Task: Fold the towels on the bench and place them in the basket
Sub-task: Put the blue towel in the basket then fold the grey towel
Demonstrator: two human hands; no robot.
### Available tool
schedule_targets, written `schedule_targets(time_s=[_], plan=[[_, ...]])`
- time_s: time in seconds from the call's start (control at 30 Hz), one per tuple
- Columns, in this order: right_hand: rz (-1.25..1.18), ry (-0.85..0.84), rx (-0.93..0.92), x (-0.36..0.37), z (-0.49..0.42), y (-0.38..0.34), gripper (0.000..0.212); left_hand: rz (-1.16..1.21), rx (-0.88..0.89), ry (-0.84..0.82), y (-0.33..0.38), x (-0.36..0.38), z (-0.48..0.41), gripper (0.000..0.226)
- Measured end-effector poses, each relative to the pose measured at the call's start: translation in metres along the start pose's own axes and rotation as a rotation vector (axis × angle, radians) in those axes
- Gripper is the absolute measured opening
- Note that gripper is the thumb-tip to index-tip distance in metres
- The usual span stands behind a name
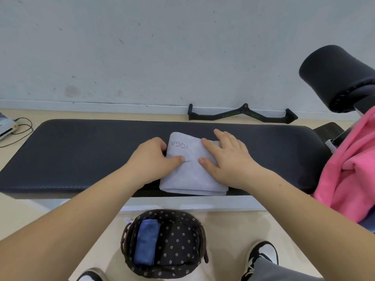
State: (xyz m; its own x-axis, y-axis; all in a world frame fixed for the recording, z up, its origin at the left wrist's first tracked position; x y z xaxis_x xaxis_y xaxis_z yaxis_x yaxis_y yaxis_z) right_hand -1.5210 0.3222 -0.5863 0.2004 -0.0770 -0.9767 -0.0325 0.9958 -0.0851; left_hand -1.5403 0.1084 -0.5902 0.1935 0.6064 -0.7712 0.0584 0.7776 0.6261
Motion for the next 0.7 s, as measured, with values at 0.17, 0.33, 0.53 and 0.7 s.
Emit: schedule_targets(time_s=[0.17, 0.33, 0.53, 0.7], plan=[[-0.01, -0.025, -0.033, -0.02, 0.016, -0.01, 0.073, 0.304, -0.112, -0.076, 0.015, 0.002, -0.002, 0.042], [-0.15, -0.065, -0.013, -0.014, 0.01, -0.009, 0.091, 0.398, -0.133, -0.063, 0.015, -0.007, -0.001, 0.036], [-0.264, -0.063, -0.058, -0.01, 0.004, -0.029, 0.093, 0.373, -0.094, 0.056, 0.009, -0.023, -0.001, 0.039], [-0.256, 0.013, -0.075, 0.001, -0.002, -0.059, 0.077, 0.36, -0.076, 0.108, 0.008, -0.034, 0.005, 0.033]])
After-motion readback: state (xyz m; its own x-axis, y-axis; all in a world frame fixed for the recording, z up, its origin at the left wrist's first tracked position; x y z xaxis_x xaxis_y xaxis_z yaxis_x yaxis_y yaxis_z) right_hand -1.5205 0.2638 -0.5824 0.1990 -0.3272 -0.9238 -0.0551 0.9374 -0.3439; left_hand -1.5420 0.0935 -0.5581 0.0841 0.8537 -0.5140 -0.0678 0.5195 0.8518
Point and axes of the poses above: each hand's wrist, its own z-axis away from the middle knuckle, its own x-axis out of the palm, y = z × x, the point moved 3 cm from there along -z, towards the middle knuckle, and after that the axes turned 8 degrees about x, right-handed, at the moved point
